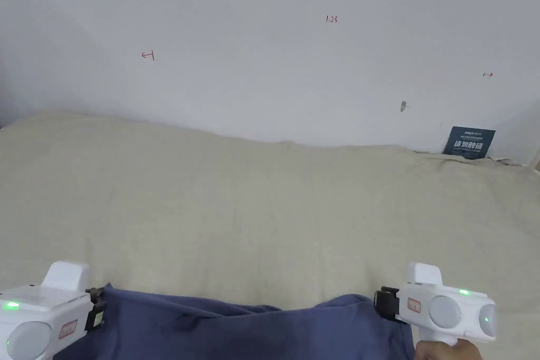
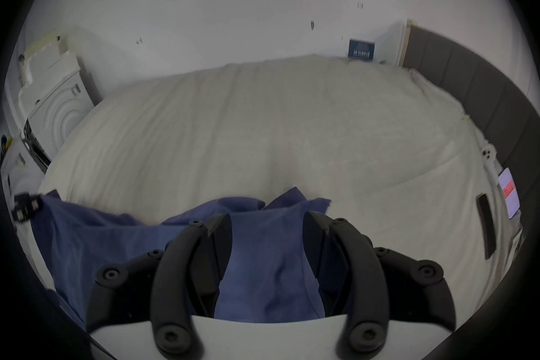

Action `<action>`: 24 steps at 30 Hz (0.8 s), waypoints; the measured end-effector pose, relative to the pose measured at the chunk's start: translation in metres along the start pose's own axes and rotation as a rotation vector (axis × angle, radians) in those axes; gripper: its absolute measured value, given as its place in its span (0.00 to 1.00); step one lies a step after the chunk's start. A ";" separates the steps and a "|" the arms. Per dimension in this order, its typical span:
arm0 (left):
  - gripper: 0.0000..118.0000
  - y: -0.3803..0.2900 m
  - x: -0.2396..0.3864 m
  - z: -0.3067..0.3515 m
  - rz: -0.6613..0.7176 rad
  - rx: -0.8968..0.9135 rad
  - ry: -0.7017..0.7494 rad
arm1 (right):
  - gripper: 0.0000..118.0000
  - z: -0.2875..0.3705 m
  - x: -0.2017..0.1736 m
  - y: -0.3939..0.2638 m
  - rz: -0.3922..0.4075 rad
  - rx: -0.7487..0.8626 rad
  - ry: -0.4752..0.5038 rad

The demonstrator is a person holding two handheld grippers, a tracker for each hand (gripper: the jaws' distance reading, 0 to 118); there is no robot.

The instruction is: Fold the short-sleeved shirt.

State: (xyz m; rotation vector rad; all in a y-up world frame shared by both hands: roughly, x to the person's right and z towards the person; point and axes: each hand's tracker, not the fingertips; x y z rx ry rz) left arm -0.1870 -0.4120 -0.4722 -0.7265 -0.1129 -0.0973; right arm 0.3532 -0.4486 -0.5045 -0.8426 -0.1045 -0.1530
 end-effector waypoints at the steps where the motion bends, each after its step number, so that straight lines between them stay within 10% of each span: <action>1: 0.03 -0.001 0.000 -0.001 0.004 -0.001 -0.001 | 0.47 -0.012 0.002 0.003 -0.030 -0.038 0.004; 5: 0.03 -0.003 0.001 -0.002 0.021 -0.004 -0.003 | 0.46 -0.047 0.009 -0.003 -0.098 -0.168 0.007; 9: 0.03 -0.004 0.001 -0.004 0.029 -0.011 -0.008 | 0.07 -0.046 0.009 -0.013 -0.062 -0.136 0.037; 24: 0.03 0.035 -0.011 0.039 0.046 0.088 -0.010 | 0.06 0.087 -0.008 -0.002 0.097 0.244 0.042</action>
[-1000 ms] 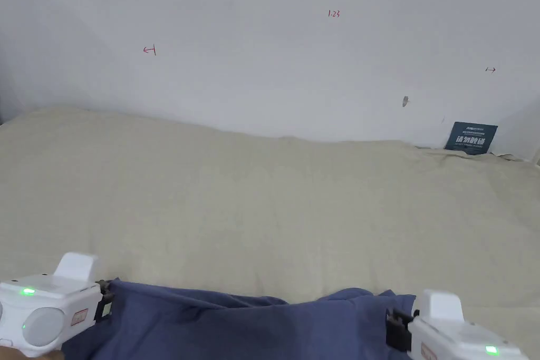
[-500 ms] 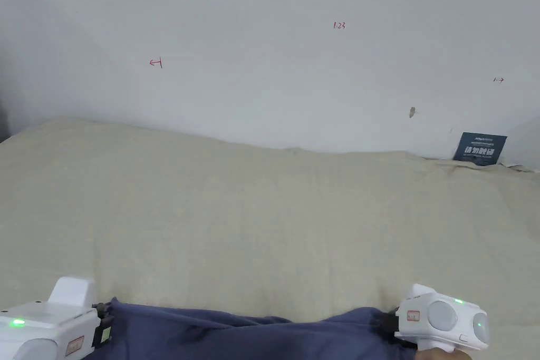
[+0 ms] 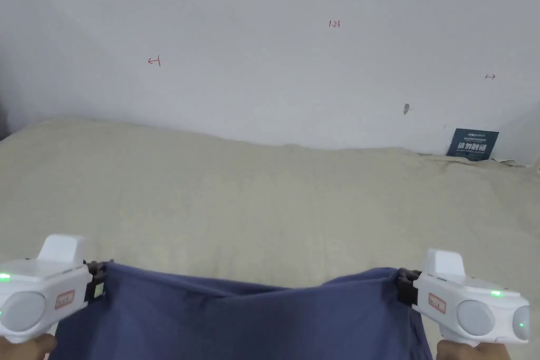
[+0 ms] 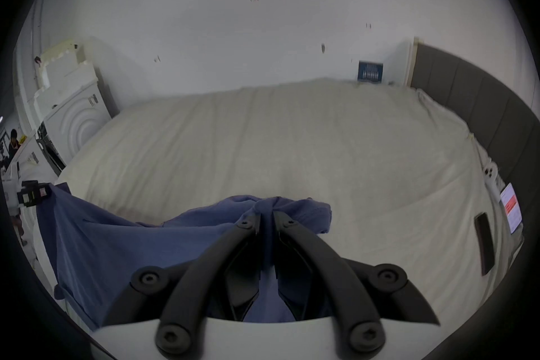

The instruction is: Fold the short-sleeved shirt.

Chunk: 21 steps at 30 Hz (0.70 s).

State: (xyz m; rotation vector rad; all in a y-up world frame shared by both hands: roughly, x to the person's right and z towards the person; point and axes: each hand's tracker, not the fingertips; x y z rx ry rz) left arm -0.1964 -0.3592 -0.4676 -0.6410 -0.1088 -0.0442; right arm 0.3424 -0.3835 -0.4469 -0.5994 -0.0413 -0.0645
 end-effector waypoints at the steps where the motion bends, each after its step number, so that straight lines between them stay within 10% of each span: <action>1: 0.03 0.005 -0.001 0.005 0.002 0.017 0.003 | 0.06 0.010 -0.001 0.007 0.013 0.025 -0.002; 21: 0.03 0.197 -0.026 0.049 0.014 0.271 0.038 | 0.06 0.081 -0.036 0.221 0.090 0.331 -0.043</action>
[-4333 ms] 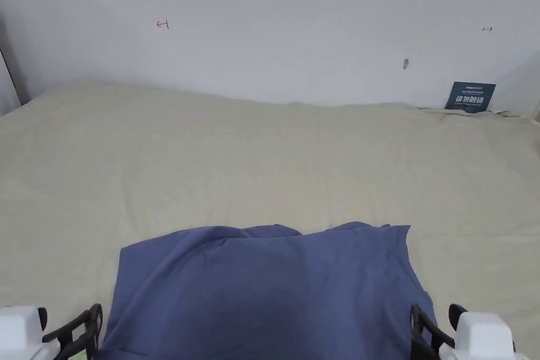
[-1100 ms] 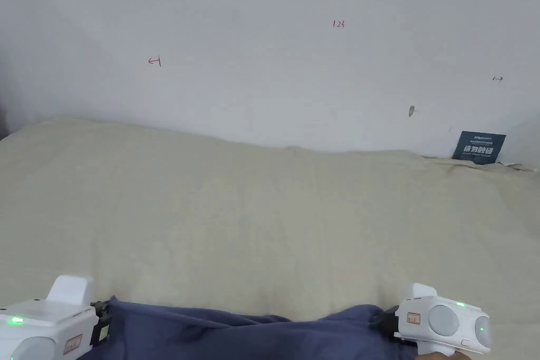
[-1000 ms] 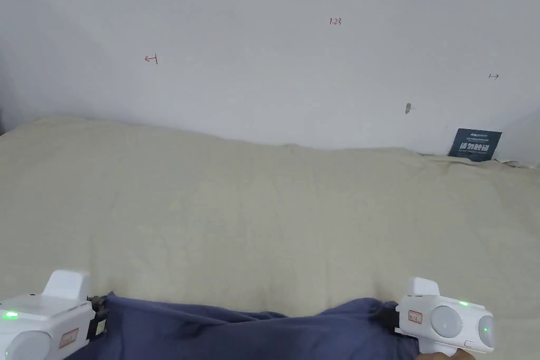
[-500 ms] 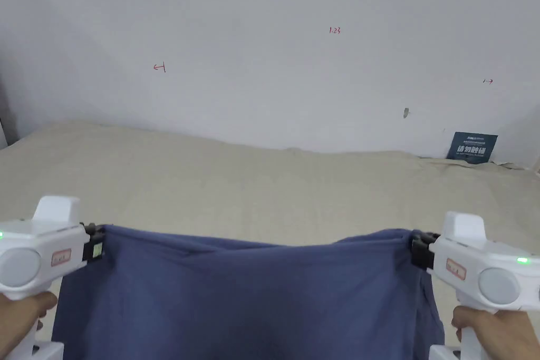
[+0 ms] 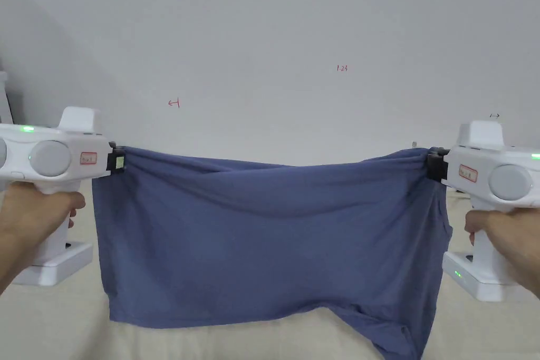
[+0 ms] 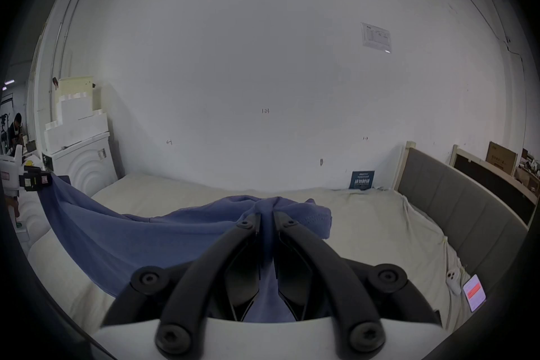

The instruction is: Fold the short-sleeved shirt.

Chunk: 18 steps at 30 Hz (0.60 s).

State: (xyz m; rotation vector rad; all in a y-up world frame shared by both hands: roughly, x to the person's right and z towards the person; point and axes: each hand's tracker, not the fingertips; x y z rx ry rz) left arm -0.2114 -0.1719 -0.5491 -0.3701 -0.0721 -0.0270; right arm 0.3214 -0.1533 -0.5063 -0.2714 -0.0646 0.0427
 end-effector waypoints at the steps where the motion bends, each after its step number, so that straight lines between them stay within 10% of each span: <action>1: 0.03 0.009 0.000 -0.009 -0.004 0.002 0.002 | 0.06 -0.011 -0.001 0.008 0.008 0.001 -0.010; 18: 0.03 0.086 0.015 -0.148 0.004 0.039 0.061 | 0.05 -0.172 -0.010 0.060 0.025 0.056 -0.096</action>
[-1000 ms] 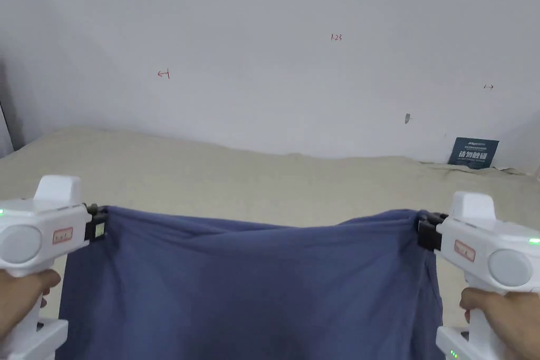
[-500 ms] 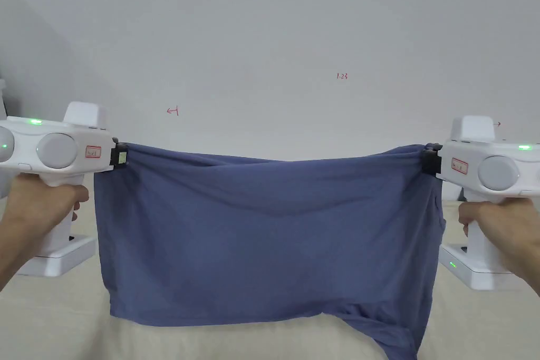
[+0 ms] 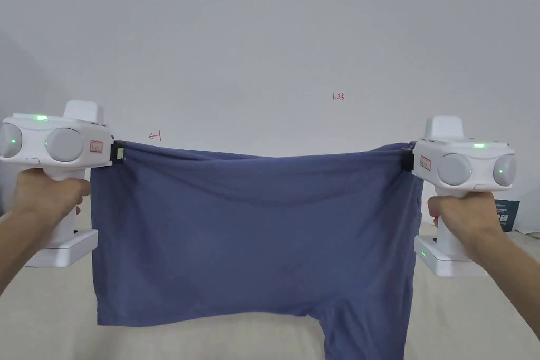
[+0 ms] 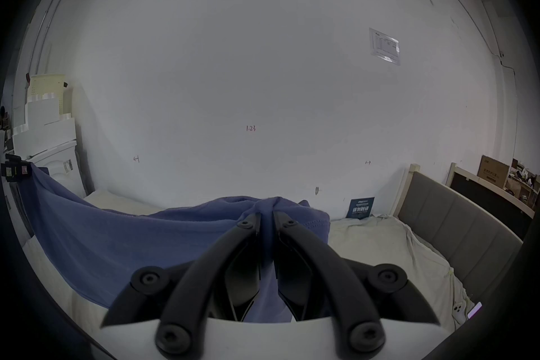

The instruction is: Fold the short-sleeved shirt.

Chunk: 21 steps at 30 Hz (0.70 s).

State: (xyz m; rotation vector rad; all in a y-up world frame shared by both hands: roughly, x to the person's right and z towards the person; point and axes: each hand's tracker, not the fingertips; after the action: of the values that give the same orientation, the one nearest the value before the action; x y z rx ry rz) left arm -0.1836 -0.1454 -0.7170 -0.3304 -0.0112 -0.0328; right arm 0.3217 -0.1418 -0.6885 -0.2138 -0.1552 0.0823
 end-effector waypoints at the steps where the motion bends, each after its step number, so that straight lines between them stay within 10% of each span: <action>1: 0.03 0.004 0.000 -0.005 0.001 0.009 0.003 | 0.05 -0.003 -0.001 0.004 0.013 0.015 -0.006; 21: 0.03 -0.131 -0.005 0.069 -0.058 -0.024 -0.051 | 0.05 0.083 0.012 -0.121 0.145 -0.038 0.031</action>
State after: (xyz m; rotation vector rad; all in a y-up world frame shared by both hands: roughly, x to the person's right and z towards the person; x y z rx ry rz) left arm -0.1933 -0.2467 -0.6092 -0.3551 -0.0713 -0.0815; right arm 0.3280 -0.2415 -0.5799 -0.2643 -0.1103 0.2205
